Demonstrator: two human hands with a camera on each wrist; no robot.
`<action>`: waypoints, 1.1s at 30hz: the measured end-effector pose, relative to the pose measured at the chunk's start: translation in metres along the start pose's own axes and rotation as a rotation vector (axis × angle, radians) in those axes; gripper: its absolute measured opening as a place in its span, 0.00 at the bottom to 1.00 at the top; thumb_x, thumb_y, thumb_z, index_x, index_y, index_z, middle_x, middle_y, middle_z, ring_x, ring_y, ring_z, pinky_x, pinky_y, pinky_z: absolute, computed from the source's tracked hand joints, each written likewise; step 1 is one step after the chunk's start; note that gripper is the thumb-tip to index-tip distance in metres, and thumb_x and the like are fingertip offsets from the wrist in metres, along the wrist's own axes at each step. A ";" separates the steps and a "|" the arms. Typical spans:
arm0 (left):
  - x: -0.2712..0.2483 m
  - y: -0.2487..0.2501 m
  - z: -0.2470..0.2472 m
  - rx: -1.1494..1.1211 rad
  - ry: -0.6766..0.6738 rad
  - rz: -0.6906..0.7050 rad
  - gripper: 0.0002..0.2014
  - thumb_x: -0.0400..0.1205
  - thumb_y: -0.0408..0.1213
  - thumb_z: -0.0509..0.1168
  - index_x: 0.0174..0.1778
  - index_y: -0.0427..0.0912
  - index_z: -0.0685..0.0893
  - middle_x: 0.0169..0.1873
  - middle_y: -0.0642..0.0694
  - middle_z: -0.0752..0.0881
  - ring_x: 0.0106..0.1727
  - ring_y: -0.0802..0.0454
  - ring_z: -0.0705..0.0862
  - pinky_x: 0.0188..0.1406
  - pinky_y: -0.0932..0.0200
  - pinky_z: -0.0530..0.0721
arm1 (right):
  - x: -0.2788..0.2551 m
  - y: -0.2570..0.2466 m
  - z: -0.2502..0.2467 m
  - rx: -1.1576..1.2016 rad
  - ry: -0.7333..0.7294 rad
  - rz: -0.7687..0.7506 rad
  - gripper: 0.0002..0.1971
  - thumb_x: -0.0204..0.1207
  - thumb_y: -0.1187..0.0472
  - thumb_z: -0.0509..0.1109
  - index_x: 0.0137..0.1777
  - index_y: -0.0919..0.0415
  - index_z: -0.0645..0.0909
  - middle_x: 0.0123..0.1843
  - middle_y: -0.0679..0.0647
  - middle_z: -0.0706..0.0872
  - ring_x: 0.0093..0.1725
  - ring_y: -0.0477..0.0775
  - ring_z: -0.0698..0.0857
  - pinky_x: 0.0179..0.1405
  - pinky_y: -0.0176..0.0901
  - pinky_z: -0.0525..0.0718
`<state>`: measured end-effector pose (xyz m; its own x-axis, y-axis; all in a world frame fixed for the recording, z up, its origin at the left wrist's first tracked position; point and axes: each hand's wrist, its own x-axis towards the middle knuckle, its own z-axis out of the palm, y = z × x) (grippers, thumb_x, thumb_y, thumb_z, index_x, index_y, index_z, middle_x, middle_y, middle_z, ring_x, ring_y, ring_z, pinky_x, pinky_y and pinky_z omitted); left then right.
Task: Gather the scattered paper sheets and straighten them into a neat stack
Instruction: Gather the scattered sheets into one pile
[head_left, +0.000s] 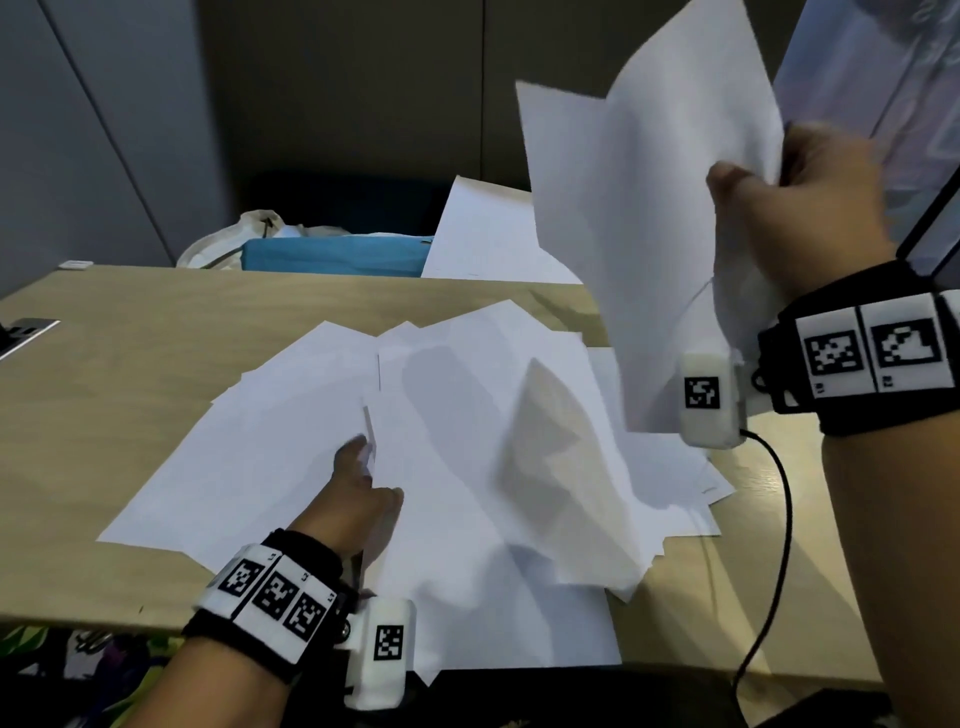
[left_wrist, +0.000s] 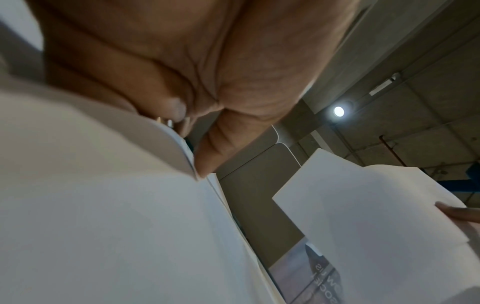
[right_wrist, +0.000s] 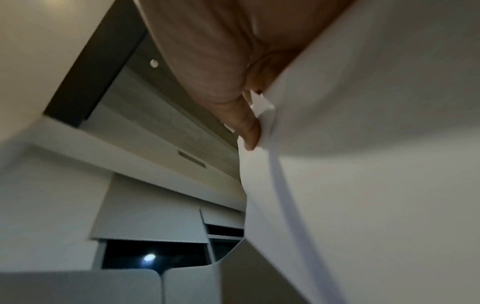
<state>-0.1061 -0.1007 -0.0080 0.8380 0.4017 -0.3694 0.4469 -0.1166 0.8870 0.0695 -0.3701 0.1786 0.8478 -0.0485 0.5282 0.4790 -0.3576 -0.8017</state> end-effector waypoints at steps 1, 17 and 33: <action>0.000 0.002 0.000 -0.009 0.007 0.018 0.34 0.84 0.30 0.63 0.83 0.50 0.55 0.73 0.51 0.72 0.66 0.49 0.77 0.58 0.61 0.70 | -0.006 -0.002 0.003 0.111 -0.004 0.025 0.17 0.70 0.57 0.71 0.57 0.63 0.84 0.47 0.53 0.90 0.42 0.47 0.90 0.43 0.39 0.86; 0.006 0.001 0.000 -0.058 0.109 -0.003 0.15 0.82 0.50 0.64 0.49 0.39 0.76 0.46 0.45 0.82 0.51 0.44 0.81 0.50 0.53 0.80 | -0.123 0.099 0.067 -0.083 -0.561 0.630 0.06 0.76 0.68 0.62 0.50 0.64 0.80 0.37 0.66 0.85 0.34 0.63 0.83 0.36 0.50 0.79; 0.003 -0.007 0.001 0.043 0.079 -0.007 0.32 0.75 0.26 0.72 0.72 0.45 0.66 0.52 0.52 0.78 0.56 0.45 0.79 0.58 0.52 0.77 | -0.112 0.110 0.089 -0.299 -0.802 0.628 0.05 0.78 0.72 0.61 0.49 0.63 0.74 0.33 0.63 0.82 0.31 0.61 0.81 0.35 0.52 0.84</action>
<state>-0.1067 -0.0996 -0.0154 0.8080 0.4730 -0.3513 0.4674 -0.1515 0.8710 0.0474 -0.3210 0.0066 0.8782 0.2863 -0.3832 -0.0797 -0.7022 -0.7075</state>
